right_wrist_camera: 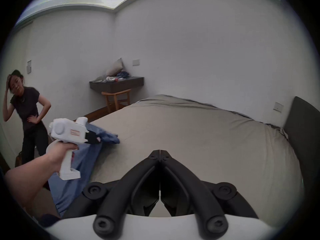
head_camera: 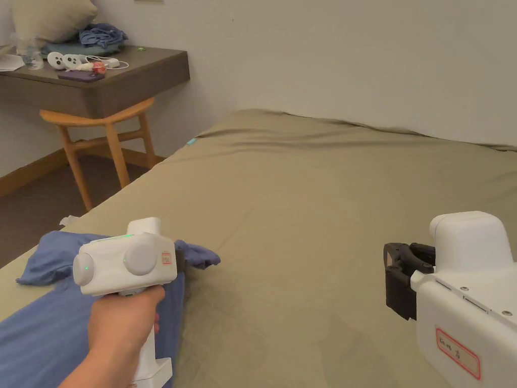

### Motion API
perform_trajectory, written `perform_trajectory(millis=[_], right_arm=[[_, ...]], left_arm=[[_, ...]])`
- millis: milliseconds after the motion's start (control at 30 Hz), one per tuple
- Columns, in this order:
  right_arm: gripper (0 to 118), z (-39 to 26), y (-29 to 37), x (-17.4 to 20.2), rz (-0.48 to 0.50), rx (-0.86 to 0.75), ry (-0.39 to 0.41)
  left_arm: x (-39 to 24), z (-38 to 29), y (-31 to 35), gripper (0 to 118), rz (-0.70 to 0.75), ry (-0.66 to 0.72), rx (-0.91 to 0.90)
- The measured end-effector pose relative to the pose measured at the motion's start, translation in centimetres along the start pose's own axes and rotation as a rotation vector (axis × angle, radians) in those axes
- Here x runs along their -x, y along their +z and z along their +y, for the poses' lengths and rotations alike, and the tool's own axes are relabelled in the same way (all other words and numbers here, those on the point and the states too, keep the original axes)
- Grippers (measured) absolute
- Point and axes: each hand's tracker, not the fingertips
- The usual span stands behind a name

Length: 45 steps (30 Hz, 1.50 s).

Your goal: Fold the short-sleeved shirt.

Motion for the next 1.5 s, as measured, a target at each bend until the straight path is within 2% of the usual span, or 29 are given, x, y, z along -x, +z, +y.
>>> perform_trajectory(millis=[33,167,300,467,667,833,1000,1100,1167,1367,1400,1467,1500], right_arm=[[2,0.3,1.1,-1.1,-0.023,-0.018,-0.013],[2,1.5,6.4,-5.6,-0.139,-0.072,-0.045],[2,1.9,13.4,-10.3,-0.280,-0.110,-0.030],[2,1.3,22.4,-15.5,-0.449,-0.128,-0.059],[2,-0.8,31.9,-19.9,-0.621,-0.130,-0.090],[2,-3.7,38.9,-23.3,-0.773,-0.106,-0.128],[2,-5.9,43.6,-25.2,-0.853,-0.069,-0.130],[2,-7.0,45.6,-25.7,-0.876,-0.055,-0.139],[2,-7.8,46.3,-25.8,-0.894,-0.045,-0.137],[2,-10.1,46.1,-26.1,-0.865,-0.005,-0.156],[2,-10.4,45.8,-26.2,-0.858,0.007,-0.152],[2,-11.0,45.2,-26.5,-0.848,0.021,-0.149],[2,-11.2,44.8,-26.6,-0.843,0.028,-0.149]], left_arm=[[-1.0,0.9,1.3,1,-0.045,-0.010,-0.011],[-5.5,3.5,8.6,1,-0.009,-0.059,-0.148],[-11.0,5.3,16.4,1,-0.131,-0.102,-0.244],[-21.0,5.1,23.4,1,-0.275,-0.251,-0.295],[-34.1,-0.5,25.9,1,-0.481,-0.381,-0.216],[-45.1,-8.8,27.1,1,-0.656,-0.503,-0.109],[-55.2,-19.2,26.7,1,-0.739,-0.636,0.028],[-59.6,-25.7,23.8,1,-0.703,-0.711,0.123],[-61.4,-30.2,21.2,1,-0.674,-0.711,0.235],[-63.0,-42.4,14.4,1,-0.525,-0.892,0.434],[-62.8,-43.4,13.5,1,-0.487,-0.901,0.437],[-62.4,-43.4,14.3,1,-0.537,-0.869,0.343],[-62.8,-43.0,14.6,1,-0.518,-0.868,0.364]])
